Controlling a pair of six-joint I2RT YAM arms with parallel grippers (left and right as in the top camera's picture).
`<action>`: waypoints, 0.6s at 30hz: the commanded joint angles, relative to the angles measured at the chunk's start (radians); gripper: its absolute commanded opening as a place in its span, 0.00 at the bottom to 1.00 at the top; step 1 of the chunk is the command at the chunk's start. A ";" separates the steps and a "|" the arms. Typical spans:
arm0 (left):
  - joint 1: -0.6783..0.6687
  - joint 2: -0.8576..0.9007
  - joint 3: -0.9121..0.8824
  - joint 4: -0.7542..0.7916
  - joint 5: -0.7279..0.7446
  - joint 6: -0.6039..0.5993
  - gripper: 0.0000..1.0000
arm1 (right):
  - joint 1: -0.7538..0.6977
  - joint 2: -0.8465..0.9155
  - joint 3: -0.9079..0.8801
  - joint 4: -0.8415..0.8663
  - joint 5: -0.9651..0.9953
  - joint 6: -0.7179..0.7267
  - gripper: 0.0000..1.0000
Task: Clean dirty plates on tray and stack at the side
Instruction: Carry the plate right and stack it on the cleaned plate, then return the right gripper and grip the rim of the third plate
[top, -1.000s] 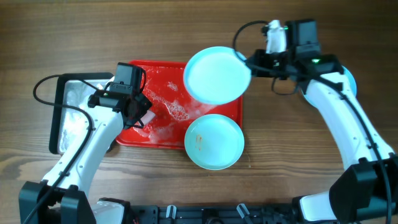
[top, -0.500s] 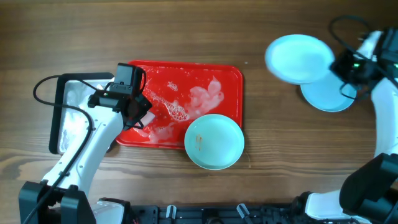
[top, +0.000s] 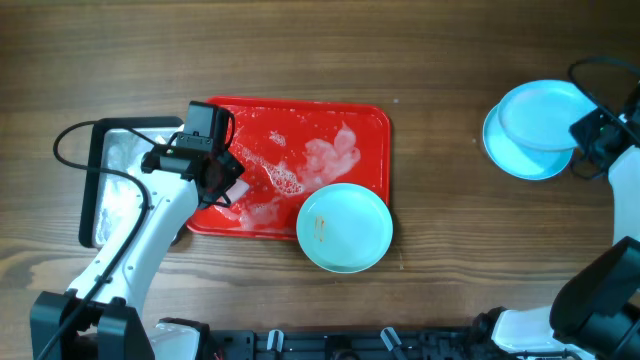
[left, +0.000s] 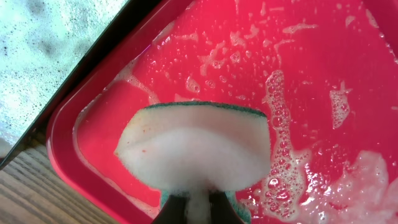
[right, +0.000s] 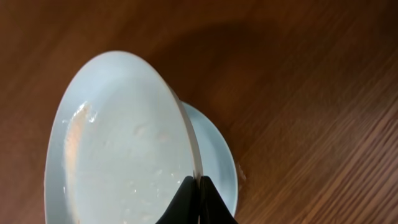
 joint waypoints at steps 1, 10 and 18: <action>0.005 0.007 0.004 0.000 0.009 0.017 0.04 | -0.003 0.032 -0.049 0.032 -0.003 0.025 0.04; 0.005 0.007 0.004 0.000 0.009 0.017 0.04 | -0.003 0.045 -0.097 0.021 -0.021 0.021 0.29; 0.005 0.007 0.004 -0.003 0.009 0.017 0.04 | -0.003 -0.006 -0.066 -0.037 -0.181 -0.044 0.56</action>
